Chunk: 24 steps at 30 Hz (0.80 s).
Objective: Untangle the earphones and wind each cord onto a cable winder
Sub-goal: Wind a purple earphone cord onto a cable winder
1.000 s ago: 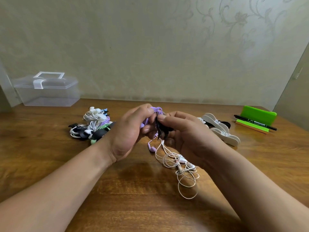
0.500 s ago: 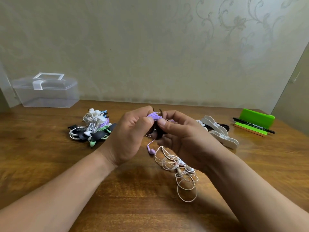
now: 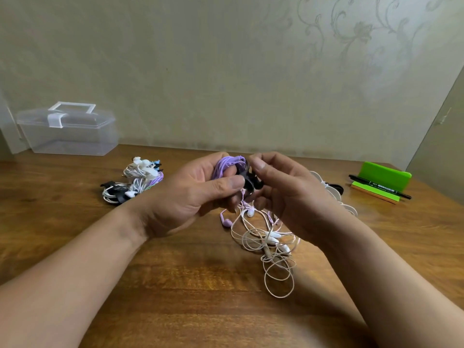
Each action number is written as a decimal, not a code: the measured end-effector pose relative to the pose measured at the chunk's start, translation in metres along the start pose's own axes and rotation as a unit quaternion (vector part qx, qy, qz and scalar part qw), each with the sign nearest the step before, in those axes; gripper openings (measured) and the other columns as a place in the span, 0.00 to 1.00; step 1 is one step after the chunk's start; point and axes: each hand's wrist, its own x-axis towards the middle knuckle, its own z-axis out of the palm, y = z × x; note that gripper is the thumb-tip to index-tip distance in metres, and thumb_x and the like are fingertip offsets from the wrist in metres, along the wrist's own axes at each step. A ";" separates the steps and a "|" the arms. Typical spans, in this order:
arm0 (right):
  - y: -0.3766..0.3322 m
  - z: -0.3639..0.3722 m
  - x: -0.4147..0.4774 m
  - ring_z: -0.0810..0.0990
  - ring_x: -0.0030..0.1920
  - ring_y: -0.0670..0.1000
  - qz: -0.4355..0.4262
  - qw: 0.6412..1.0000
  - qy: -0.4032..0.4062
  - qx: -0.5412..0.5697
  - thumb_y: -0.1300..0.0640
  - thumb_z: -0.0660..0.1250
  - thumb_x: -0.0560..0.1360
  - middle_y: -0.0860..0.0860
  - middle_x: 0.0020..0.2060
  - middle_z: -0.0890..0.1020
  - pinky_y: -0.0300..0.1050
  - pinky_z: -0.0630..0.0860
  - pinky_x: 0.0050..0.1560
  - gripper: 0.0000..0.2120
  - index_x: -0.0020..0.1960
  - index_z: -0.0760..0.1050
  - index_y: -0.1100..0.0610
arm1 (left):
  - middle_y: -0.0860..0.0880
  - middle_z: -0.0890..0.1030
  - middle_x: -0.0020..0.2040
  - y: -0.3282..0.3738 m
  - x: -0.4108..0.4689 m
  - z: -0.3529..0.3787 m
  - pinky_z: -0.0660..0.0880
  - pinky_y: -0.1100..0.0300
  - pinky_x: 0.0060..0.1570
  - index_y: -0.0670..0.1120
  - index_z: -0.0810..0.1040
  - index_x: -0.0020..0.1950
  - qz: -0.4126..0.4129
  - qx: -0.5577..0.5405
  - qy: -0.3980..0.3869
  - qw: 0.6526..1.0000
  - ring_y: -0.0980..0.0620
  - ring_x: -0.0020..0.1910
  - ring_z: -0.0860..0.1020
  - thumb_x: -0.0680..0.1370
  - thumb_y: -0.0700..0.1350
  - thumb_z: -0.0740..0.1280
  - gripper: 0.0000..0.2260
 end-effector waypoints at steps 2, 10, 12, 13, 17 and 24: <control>-0.003 0.001 -0.002 0.81 0.35 0.51 -0.019 1.000 -0.009 -0.015 0.53 0.70 0.79 0.56 0.40 0.81 0.40 0.76 0.34 0.19 0.64 0.73 0.64 | 0.45 0.75 0.42 0.001 0.000 -0.001 0.77 0.58 0.45 0.36 0.73 0.54 -0.011 -0.029 0.006 1.000 0.49 0.41 0.74 0.79 0.40 0.66 0.08; -0.004 0.000 -0.005 0.81 0.36 0.53 -0.088 0.986 -0.011 -0.138 0.56 0.68 0.80 0.54 0.38 0.83 0.44 0.77 0.37 0.07 0.55 0.75 0.59 | 0.50 0.79 0.43 0.003 -0.001 0.001 0.79 0.58 0.46 0.55 0.83 0.42 0.001 -0.045 -0.037 0.998 0.53 0.43 0.79 0.75 0.34 0.65 0.15; -0.006 -0.004 -0.005 0.82 0.39 0.55 -0.084 0.987 -0.023 -0.133 0.62 0.66 0.83 0.57 0.41 0.84 0.47 0.78 0.40 0.03 0.56 0.76 0.59 | 0.46 0.78 0.45 0.002 0.000 -0.002 0.79 0.57 0.46 0.52 0.81 0.43 0.000 -0.051 -0.031 0.998 0.50 0.46 0.79 0.75 0.34 0.65 0.13; -0.007 -0.006 -0.006 0.83 0.42 0.56 -0.081 0.987 -0.035 -0.133 0.65 0.66 0.82 0.59 0.44 0.84 0.49 0.79 0.42 0.06 0.58 0.76 0.59 | 0.45 0.78 0.45 0.000 0.001 -0.004 0.79 0.57 0.45 0.51 0.81 0.43 -0.001 -0.057 -0.020 0.998 0.50 0.46 0.79 0.75 0.34 0.66 0.11; -0.007 -0.003 -0.012 0.85 0.50 0.54 -0.146 0.935 -0.056 -0.318 0.64 0.73 0.77 0.51 0.51 0.85 0.59 0.82 0.52 0.19 0.64 0.74 0.49 | 0.45 0.80 0.48 -0.004 0.002 -0.011 0.79 0.59 0.43 0.37 0.77 0.59 -0.025 -0.067 0.012 0.997 0.50 0.44 0.78 0.74 0.35 0.66 0.13; 0.005 0.000 -0.006 0.81 0.59 0.53 -0.237 0.885 -0.004 -0.401 0.53 0.77 0.76 0.48 0.55 0.80 0.55 0.80 0.55 0.13 0.58 0.80 0.46 | 0.50 0.78 0.41 -0.001 0.002 -0.007 0.77 0.58 0.38 0.53 0.83 0.40 -0.020 -0.066 0.000 0.998 0.53 0.38 0.76 0.75 0.36 0.66 0.13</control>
